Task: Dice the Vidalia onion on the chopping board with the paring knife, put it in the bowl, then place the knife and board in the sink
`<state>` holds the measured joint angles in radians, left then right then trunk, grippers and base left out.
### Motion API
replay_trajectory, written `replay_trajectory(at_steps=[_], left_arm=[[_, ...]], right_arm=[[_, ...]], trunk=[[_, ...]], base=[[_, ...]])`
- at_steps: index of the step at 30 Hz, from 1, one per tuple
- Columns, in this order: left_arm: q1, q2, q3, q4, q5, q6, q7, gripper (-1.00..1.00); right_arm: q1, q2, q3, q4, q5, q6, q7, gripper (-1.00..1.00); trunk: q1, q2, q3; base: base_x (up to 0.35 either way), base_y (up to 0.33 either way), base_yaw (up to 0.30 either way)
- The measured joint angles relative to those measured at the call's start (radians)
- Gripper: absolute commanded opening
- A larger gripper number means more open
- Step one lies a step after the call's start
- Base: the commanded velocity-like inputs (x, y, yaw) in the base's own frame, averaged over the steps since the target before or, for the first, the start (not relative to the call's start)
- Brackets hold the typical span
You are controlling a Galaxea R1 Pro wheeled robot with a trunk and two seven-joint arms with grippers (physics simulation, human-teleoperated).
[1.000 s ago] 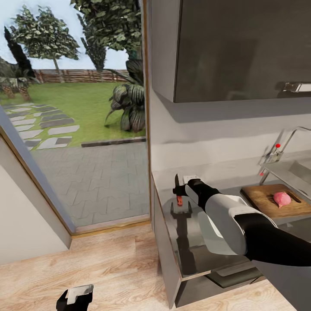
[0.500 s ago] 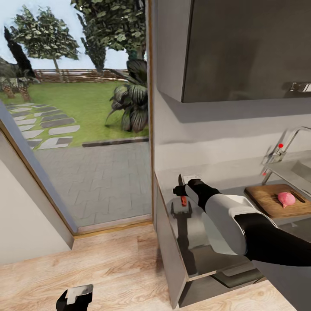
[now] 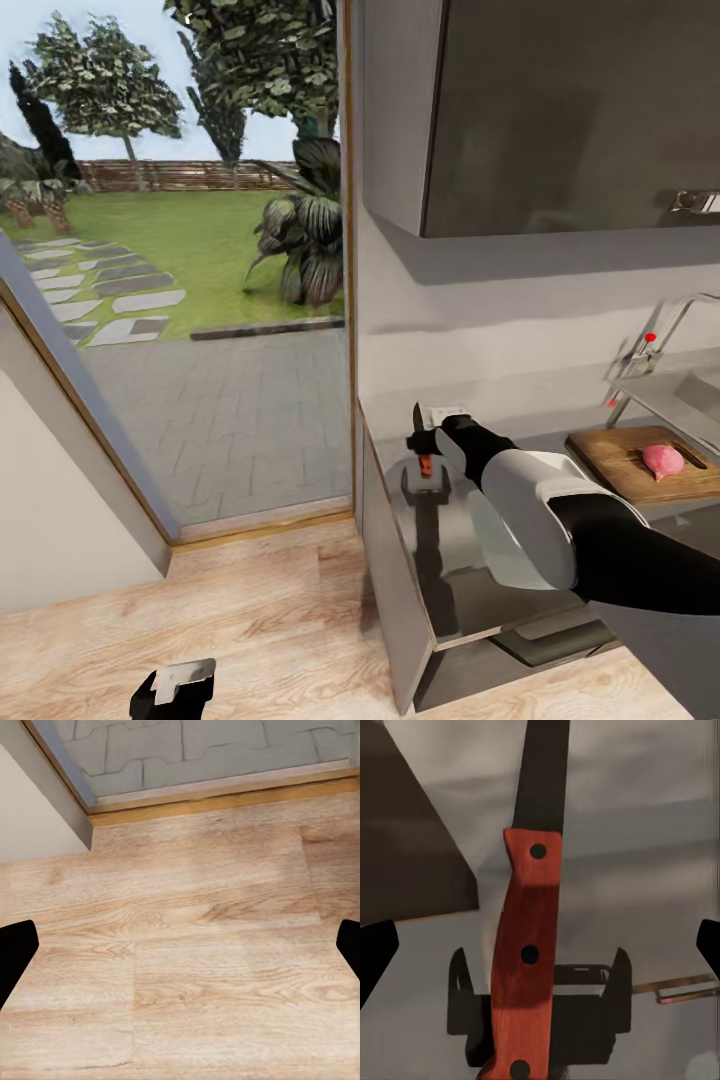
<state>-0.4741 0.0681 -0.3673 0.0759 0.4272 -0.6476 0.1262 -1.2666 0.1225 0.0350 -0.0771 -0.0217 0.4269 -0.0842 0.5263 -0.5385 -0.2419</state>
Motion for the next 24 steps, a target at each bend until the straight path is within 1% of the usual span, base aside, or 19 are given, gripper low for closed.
replay_trajectory(at_steps=[8,19,24], left_arm=[[0.000,0.000,0.000,-0.001,0.000,0.000,0.000,1.00],[0.000,0.000,0.000,-0.001,0.000,0.000,0.000,1.00],[0.000,0.000,0.000,-0.001,0.000,0.000,0.000,1.00]], right_arm=[[0.000,-0.003,0.000,0.000,0.000,0.001,0.000,1.00],[0.000,-0.002,0.001,0.002,0.000,0.001,0.000,1.00],[0.000,-0.002,0.001,0.002,0.000,0.001,0.000,1.00]], trunk=[[0.000,0.000,-0.005],[0.000,0.000,-0.022],[0.000,0.000,-0.029]], base=[[0.000,0.000,0.000],[0.000,0.001,0.000],[0.000,0.063,0.000]])
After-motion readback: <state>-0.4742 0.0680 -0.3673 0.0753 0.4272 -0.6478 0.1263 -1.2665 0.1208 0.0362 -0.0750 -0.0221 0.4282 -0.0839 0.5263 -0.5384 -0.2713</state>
